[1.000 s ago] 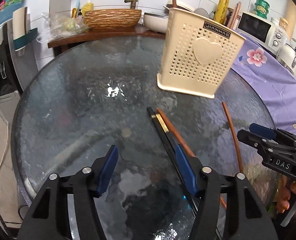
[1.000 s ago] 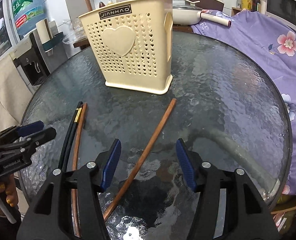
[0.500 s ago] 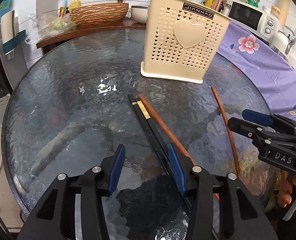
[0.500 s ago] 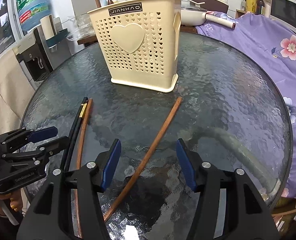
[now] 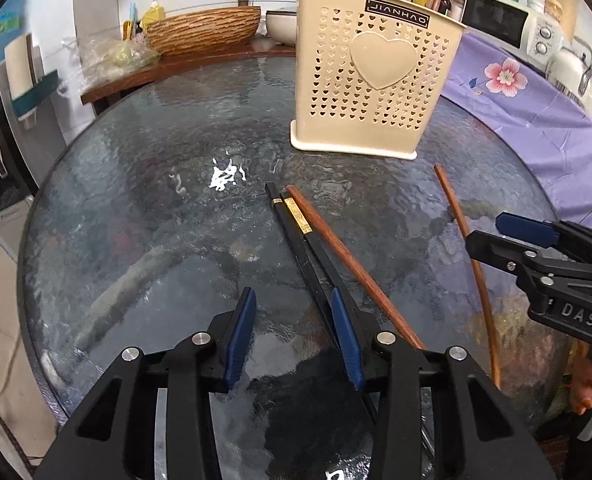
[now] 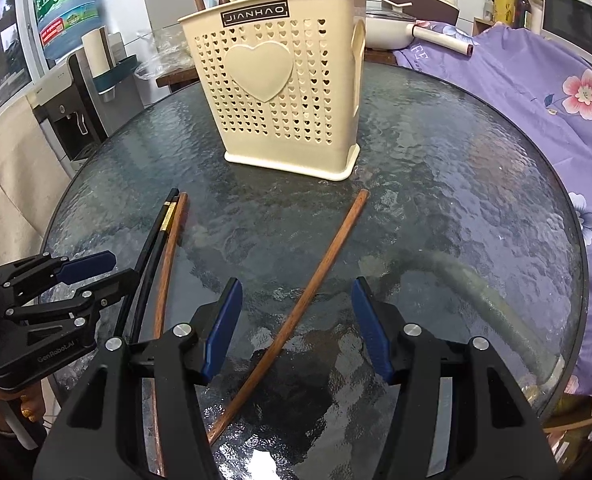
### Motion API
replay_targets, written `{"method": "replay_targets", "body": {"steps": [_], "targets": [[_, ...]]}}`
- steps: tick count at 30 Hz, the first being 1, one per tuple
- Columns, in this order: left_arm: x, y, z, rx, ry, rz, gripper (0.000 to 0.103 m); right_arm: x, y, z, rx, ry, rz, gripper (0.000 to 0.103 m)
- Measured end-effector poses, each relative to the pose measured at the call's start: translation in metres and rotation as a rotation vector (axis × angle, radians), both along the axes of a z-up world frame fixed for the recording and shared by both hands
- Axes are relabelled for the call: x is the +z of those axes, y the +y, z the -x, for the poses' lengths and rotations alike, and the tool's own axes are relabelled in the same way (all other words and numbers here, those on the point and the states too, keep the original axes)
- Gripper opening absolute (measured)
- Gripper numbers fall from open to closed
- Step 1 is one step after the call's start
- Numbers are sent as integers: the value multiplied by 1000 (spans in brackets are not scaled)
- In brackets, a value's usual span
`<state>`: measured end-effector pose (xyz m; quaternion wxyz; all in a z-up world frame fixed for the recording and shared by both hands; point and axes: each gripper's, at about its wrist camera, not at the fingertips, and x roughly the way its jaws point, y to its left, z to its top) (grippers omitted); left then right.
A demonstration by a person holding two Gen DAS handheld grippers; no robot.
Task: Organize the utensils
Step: 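Move the left tool to the black chopstick while the right tool reaches a wooden chopstick, then grasp the black chopstick with the left tool while the right tool grasps the wooden chopstick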
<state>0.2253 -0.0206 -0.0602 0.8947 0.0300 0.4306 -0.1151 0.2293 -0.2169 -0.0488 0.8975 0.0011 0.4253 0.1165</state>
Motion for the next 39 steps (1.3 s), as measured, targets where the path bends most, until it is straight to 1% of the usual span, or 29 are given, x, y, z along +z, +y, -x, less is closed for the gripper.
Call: {"method": "replay_targets", "body": {"steps": [2,5,11,17,20,24,25,26,29,31,33,35,39], "targets": [[0,-3,-3,5,-10,-35,38,0,0,1,1,0,1,57],[-1,-2,-6,16,-5,-57,37,1,0,1,3,-2,3,57],[-2,11,-8,40,0,-46,36,7,6,4,34,-10,-5,57],[-2,14,-16,46,4,-42,36,8,15,2,51,-13,12,57],[-2,12,-24,42,6,-50,36,6,12,-1,28,-13,39,57],[-2,6,-40,22,8,-73,36,0,0,-13,-23,29,50,57],[-2,5,-45,20,14,-71,35,-2,-1,-16,-30,36,54,56],[-1,4,-49,21,19,-68,33,-3,-2,-20,-35,44,57,51],[-1,4,-61,26,23,-69,29,-6,-3,-31,-49,69,46,44],[-1,5,-69,28,23,-68,26,-8,-1,-39,-61,83,54,38],[0,6,-77,36,27,-73,23,-10,1,-47,-68,97,67,35],[0,8,-83,40,28,-81,18,-13,4,-54,-71,107,86,29],[-1,9,-92,36,25,-104,12,-16,11,-63,-78,98,120,25]]}}
